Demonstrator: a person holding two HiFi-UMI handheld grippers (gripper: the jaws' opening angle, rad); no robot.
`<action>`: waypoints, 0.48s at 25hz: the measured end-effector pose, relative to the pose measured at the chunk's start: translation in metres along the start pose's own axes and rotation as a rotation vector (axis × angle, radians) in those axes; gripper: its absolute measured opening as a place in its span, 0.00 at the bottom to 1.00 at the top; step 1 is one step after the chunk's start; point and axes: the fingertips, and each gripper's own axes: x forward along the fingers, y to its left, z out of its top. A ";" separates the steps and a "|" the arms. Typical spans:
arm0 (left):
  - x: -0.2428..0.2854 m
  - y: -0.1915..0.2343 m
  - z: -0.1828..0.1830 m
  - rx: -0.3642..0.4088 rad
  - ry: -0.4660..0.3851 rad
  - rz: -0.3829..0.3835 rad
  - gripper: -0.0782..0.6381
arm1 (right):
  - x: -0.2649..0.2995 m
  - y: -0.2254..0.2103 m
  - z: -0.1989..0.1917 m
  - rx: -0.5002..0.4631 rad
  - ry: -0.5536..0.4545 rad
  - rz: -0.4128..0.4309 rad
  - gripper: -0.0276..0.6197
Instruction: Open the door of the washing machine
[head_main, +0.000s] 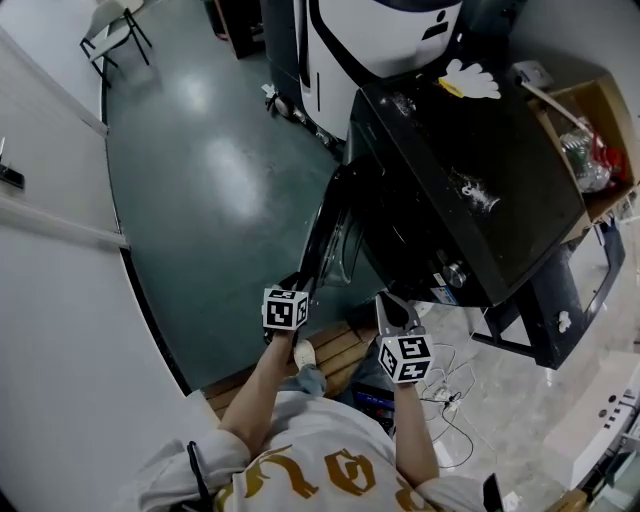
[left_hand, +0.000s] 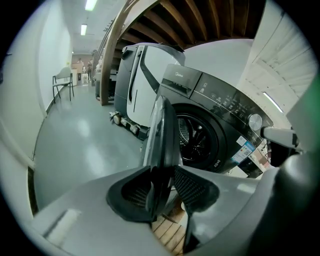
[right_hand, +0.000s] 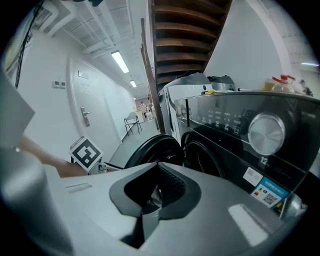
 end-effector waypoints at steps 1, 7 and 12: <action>-0.002 0.006 0.000 -0.002 -0.003 0.008 0.32 | 0.004 0.003 0.002 -0.007 0.002 0.006 0.08; -0.012 0.045 0.006 -0.004 -0.016 0.049 0.32 | 0.019 0.015 0.006 -0.038 0.019 0.017 0.08; -0.018 0.074 0.013 -0.050 -0.038 0.070 0.32 | 0.026 0.019 0.002 -0.055 0.043 0.026 0.08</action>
